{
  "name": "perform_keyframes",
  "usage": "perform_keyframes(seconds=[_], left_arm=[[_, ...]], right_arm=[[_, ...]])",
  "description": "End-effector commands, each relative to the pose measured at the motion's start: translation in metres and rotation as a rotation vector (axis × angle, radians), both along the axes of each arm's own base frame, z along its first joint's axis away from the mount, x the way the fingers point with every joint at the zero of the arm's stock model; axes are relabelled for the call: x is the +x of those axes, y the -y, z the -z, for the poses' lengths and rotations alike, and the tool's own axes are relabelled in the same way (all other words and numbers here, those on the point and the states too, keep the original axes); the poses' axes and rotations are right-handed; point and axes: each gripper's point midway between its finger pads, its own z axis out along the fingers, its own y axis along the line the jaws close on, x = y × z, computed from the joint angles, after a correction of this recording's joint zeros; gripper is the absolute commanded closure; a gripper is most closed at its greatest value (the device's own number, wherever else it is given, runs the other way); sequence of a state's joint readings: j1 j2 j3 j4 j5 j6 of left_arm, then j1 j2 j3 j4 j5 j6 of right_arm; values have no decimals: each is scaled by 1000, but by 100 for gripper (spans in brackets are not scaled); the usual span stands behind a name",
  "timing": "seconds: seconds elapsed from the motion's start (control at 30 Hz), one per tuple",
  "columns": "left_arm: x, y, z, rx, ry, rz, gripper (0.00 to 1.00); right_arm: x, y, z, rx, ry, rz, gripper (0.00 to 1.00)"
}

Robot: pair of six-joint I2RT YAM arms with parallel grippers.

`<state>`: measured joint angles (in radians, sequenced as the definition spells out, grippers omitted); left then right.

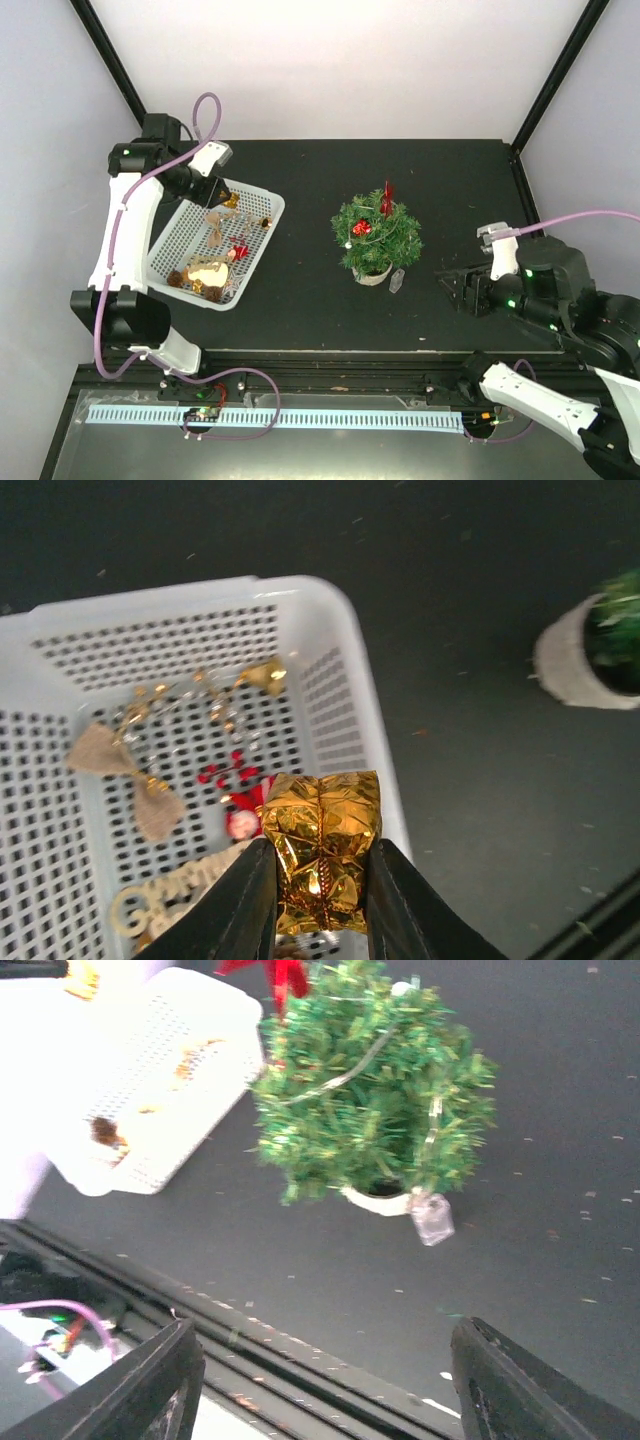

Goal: Decorate the small christmas tree

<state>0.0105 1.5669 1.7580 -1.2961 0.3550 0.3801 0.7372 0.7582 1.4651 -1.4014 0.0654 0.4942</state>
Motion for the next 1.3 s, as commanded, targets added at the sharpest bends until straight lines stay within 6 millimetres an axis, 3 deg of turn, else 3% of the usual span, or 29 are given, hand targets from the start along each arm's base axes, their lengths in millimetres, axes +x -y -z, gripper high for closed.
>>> perform_keyframes(seconds=[0.0, 0.17, 0.27, 0.4, 0.47, 0.53, 0.6, 0.7, 0.93, 1.07, 1.27], left_arm=[[-35, 39, -41, -179, 6, 168, 74], [-64, 71, -97, -354, 97, 311, 73], [-81, 85, -121, -421, 135, 377, 73], [-103, 104, -134, -452, 157, 464, 73], [-111, 113, -136, -459, 156, 500, 73], [-119, 119, -142, -479, 159, 524, 73], [-126, 124, -151, -522, 155, 537, 73], [-136, 128, -156, -540, 171, 572, 72], [-153, 129, -160, -568, 181, 602, 73], [-165, 130, -164, -606, 179, 621, 74], [-180, 136, -179, -714, 161, 663, 73]], right_arm=[[-16, -28, -33, 148, 40, -170, 33], [-6, -54, -71, 242, 86, -229, 35], [12, -82, -88, 252, 110, -244, 35], [15, -156, -112, 193, 165, -346, 33], [23, -191, -110, 153, 161, -359, 32], [32, -218, -108, 147, 144, -367, 30], [40, -234, -108, 157, 147, -352, 27], [50, -241, -104, 160, 174, -332, 22], [68, -224, -99, 245, 197, -273, 19], [53, -238, -117, 431, 204, -414, 18], [30, -271, -130, 535, 175, -622, 16]])
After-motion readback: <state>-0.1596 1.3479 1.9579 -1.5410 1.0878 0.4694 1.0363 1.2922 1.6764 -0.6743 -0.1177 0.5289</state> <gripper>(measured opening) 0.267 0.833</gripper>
